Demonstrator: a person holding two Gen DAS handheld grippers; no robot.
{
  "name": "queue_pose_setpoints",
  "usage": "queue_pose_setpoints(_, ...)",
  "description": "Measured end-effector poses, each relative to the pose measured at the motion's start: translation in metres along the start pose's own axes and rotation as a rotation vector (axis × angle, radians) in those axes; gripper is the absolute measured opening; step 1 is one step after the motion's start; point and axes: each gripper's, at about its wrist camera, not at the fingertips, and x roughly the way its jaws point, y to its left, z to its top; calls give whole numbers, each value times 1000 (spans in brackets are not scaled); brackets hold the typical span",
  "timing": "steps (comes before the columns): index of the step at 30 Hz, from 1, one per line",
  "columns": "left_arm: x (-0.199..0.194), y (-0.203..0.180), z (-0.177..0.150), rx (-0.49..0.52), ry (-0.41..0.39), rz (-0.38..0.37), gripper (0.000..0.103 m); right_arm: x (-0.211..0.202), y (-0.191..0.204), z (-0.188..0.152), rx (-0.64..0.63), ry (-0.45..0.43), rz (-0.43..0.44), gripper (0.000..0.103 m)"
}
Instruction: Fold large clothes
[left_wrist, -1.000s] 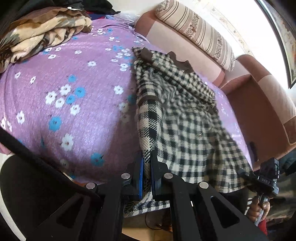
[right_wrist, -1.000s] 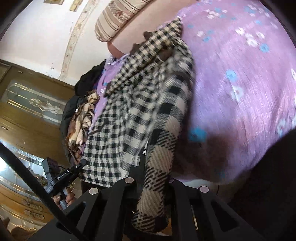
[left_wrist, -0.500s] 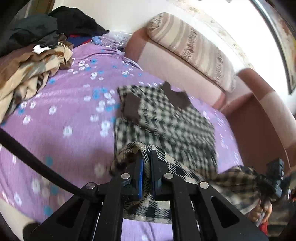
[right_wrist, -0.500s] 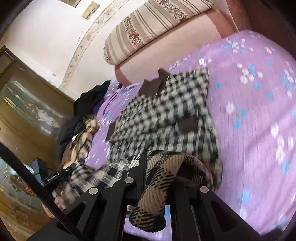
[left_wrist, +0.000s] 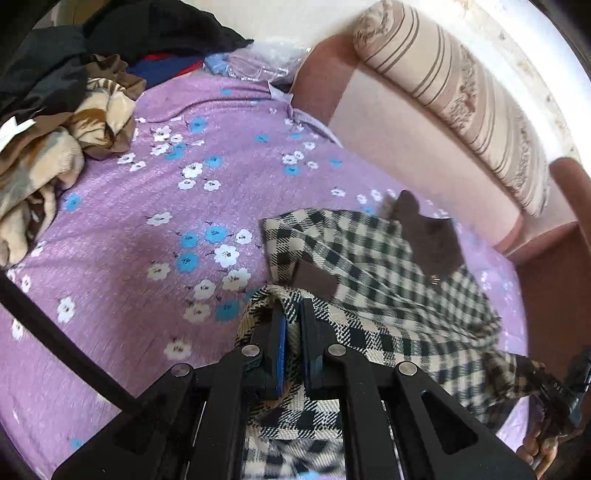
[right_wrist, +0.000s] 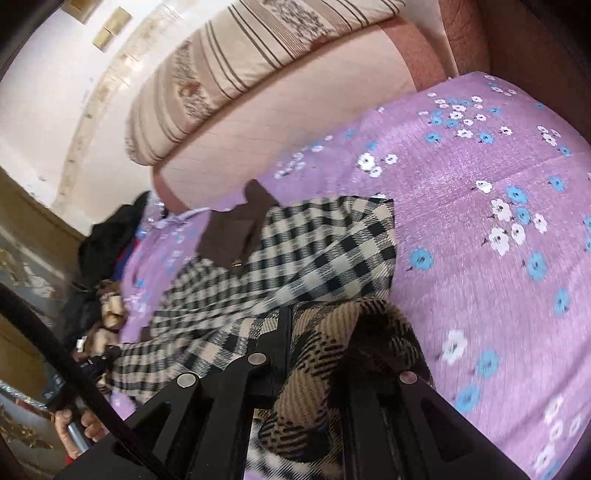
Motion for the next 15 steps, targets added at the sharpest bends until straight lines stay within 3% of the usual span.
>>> queue_pose_setpoints(6,20,-1,16,-2,7,-33,7,27,-16,18,66,19,18,7)
queue_pose_setpoints(11,30,1,40,-82,-21,-94,7,48,-30,34,166,26,66,11)
queue_pose_setpoints(15,33,5,60,-152,-65,-109,28,67,-38,43,252,34,102,24)
